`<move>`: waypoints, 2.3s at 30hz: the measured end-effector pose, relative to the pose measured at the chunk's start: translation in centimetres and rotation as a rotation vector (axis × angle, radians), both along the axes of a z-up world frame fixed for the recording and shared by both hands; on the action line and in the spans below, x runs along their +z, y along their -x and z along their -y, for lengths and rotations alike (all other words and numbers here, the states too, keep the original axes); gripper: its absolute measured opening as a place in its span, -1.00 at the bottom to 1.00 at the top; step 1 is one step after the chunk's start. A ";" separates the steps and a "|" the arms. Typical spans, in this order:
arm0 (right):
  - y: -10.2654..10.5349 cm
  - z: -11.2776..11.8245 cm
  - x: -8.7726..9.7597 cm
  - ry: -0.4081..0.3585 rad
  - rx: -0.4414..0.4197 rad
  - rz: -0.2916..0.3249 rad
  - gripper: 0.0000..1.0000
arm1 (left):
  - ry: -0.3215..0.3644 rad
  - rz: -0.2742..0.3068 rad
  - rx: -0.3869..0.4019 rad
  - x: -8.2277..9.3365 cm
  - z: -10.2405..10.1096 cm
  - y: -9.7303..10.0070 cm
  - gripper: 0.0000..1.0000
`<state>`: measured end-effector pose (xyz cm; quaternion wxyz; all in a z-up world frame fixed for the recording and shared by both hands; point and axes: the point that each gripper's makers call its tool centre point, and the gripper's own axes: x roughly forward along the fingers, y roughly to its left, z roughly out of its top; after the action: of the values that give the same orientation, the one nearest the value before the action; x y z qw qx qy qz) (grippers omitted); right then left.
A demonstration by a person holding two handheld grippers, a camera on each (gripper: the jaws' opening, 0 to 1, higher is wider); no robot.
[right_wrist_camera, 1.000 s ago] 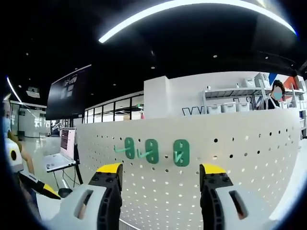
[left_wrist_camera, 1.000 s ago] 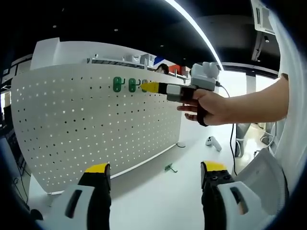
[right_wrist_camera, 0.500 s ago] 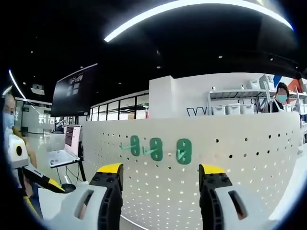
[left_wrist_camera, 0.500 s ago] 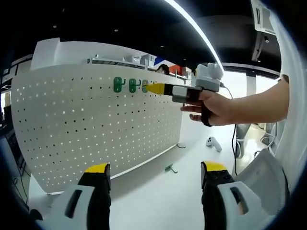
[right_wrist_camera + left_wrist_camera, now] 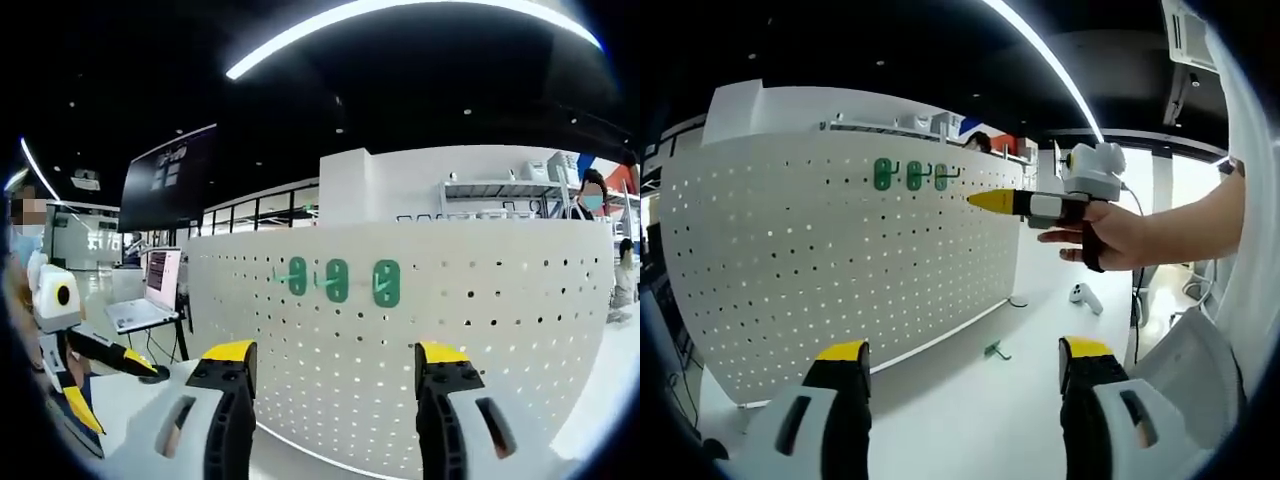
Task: Insert the hook assembly into the mounting plate slot until the hook locks in place.
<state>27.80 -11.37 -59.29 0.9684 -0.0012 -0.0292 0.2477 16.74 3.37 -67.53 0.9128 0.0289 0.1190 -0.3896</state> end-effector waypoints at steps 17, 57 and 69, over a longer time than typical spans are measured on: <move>3.0 1.8 -2.3 0.027 0.004 -0.037 0.24 | -0.003 -0.007 0.003 -0.7 -0.1 0.2 0.59; 8.4 4.3 -8.4 0.055 -0.001 -0.166 0.25 | -0.037 -0.058 0.016 -3.8 -1.5 1.3 0.62; 9.6 5.2 -10.1 0.055 -0.011 -0.225 0.26 | -0.046 -0.075 0.017 -4.5 -2.0 1.6 0.62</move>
<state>18.16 -16.60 -69.42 0.9665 0.0001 0.0867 0.2417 15.13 5.35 -72.05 0.9100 0.0340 0.1624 -0.3799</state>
